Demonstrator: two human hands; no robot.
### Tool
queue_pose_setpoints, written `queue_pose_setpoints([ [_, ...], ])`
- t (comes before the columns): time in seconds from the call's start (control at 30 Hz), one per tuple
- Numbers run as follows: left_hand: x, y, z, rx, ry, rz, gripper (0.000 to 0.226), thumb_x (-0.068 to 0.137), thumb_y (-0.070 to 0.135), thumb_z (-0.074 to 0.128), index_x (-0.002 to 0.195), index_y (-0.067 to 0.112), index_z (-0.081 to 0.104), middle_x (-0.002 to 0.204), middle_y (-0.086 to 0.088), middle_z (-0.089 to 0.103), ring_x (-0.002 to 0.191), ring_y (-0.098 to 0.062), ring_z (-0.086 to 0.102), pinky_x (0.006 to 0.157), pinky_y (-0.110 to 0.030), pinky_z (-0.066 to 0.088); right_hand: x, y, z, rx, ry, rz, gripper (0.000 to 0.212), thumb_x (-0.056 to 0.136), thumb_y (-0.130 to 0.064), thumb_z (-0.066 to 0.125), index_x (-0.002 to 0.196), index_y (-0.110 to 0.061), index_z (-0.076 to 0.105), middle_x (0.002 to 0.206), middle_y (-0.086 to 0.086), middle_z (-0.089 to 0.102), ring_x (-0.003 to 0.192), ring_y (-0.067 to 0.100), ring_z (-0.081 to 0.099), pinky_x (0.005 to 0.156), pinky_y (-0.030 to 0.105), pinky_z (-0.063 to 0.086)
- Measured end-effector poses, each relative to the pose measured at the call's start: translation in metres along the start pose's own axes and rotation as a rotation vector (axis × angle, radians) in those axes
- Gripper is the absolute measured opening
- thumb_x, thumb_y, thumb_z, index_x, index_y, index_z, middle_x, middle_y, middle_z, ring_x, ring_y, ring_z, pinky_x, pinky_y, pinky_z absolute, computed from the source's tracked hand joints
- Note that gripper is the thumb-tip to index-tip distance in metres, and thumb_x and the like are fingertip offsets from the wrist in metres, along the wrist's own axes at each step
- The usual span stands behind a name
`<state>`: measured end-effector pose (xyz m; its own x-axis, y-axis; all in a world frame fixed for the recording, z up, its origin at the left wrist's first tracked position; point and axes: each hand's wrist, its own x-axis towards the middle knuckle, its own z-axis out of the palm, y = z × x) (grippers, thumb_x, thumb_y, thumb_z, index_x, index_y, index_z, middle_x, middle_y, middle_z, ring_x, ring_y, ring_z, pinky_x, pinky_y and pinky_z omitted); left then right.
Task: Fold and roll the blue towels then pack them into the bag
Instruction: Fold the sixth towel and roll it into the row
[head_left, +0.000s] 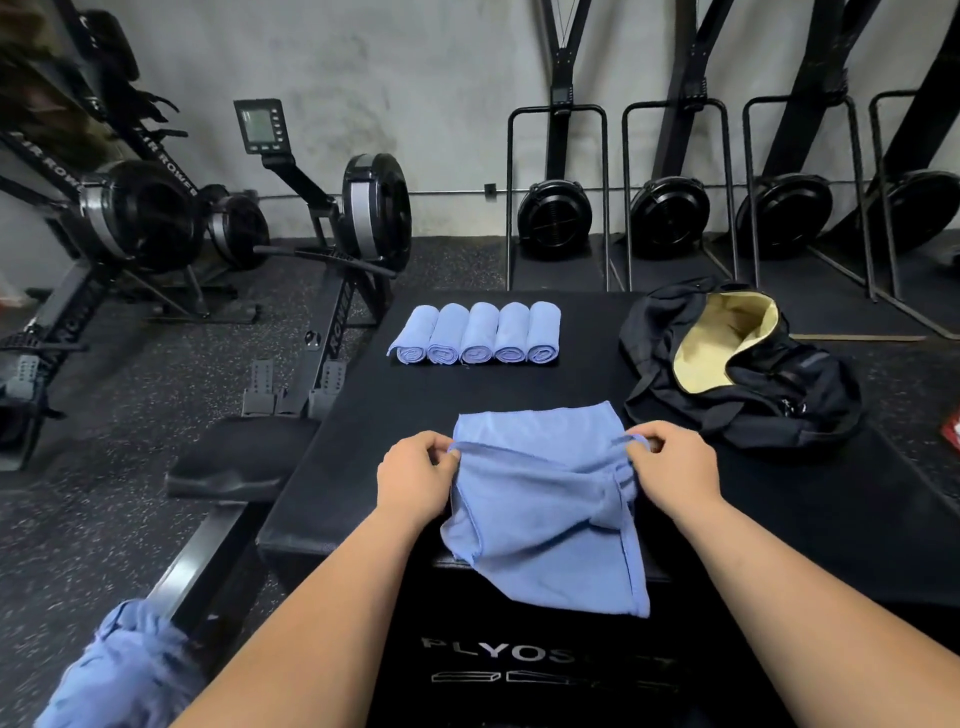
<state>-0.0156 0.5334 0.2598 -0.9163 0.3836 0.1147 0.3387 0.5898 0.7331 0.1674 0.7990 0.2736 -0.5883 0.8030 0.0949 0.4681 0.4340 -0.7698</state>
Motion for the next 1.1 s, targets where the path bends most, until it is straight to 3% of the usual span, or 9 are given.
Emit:
queue_pose_setpoints([
  [0.13, 0.024, 0.007, 0.0, -0.149, 0.035, -0.046, 0.006, 0.094, 0.03, 0.073, 0.088, 0.031, 0.075, 0.078, 0.011, 0.074, 0.077, -0.005, 0.068, 0.071, -0.025, 0.047, 0.024, -0.009, 0.0, 0.104, 0.124, 0.033, 0.003, 0.086, -0.028, 0.071, 0.083, -0.03, 0.072, 0.077, -0.012, 0.071, 0.085, 0.016, 0.066, 0.076, 0.033, 0.047],
  [0.27, 0.049, 0.003, 0.007, -0.068, 0.0, -0.092, 0.008, 0.093, 0.036, 0.073, 0.087, 0.031, 0.073, 0.077, 0.012, 0.073, 0.081, -0.01, 0.07, 0.081, -0.032, 0.056, 0.05, -0.004, 0.011, 0.074, 0.056, 0.052, 0.015, 0.087, -0.041, 0.076, 0.082, -0.028, 0.072, 0.076, -0.009, 0.073, 0.085, 0.017, 0.069, 0.083, 0.037, 0.055],
  [0.37, 0.058, -0.001, 0.017, 0.018, -0.029, -0.086, 0.01, 0.092, 0.037, 0.071, 0.084, 0.032, 0.07, 0.073, 0.013, 0.072, 0.078, -0.011, 0.069, 0.086, -0.038, 0.057, 0.064, 0.005, 0.023, -0.003, -0.005, 0.032, 0.012, 0.092, -0.037, 0.072, 0.085, -0.027, 0.07, 0.077, -0.007, 0.071, 0.086, 0.021, 0.068, 0.081, 0.038, 0.053],
  [0.53, 0.081, -0.001, 0.025, -0.023, 0.088, -0.05, 0.008, 0.095, 0.034, 0.066, 0.087, 0.031, 0.067, 0.077, 0.013, 0.069, 0.081, -0.013, 0.067, 0.084, -0.04, 0.054, 0.085, -0.002, 0.031, 0.079, 0.083, -0.086, 0.007, 0.101, -0.027, 0.064, 0.097, -0.021, 0.066, 0.081, -0.007, 0.068, 0.081, 0.017, 0.062, 0.076, 0.033, 0.042],
  [0.7, 0.089, -0.014, 0.046, 0.144, 0.07, -0.033, 0.009, 0.096, 0.037, 0.062, 0.092, 0.032, 0.068, 0.083, 0.014, 0.069, 0.092, -0.024, 0.064, 0.081, -0.038, 0.045, 0.098, 0.019, 0.05, -0.108, 0.007, 0.001, 0.002, 0.096, -0.026, 0.065, 0.096, -0.027, 0.067, 0.092, -0.008, 0.069, 0.092, 0.023, 0.063, 0.077, 0.036, 0.046],
  [0.87, 0.085, -0.028, 0.062, 0.249, 0.143, 0.087, 0.014, 0.094, 0.041, 0.062, 0.103, 0.036, 0.071, 0.095, 0.011, 0.067, 0.092, -0.023, 0.055, 0.082, -0.041, 0.044, 0.089, 0.032, 0.069, -0.234, 0.113, -0.086, 0.009, 0.096, -0.028, 0.063, 0.104, -0.027, 0.066, 0.098, -0.006, 0.062, 0.101, 0.023, 0.049, 0.073, 0.037, 0.041],
  [1.1, 0.084, -0.03, 0.063, 0.203, 0.142, 0.118, 0.015, 0.082, 0.042, 0.059, 0.088, 0.039, 0.072, 0.095, 0.015, 0.065, 0.087, -0.019, 0.055, 0.08, -0.038, 0.045, 0.09, 0.03, 0.075, -0.33, 0.116, -0.106, 0.023, 0.097, -0.042, 0.065, 0.113, -0.027, 0.072, 0.109, 0.003, 0.061, 0.104, 0.028, 0.049, 0.084, 0.044, 0.049],
])
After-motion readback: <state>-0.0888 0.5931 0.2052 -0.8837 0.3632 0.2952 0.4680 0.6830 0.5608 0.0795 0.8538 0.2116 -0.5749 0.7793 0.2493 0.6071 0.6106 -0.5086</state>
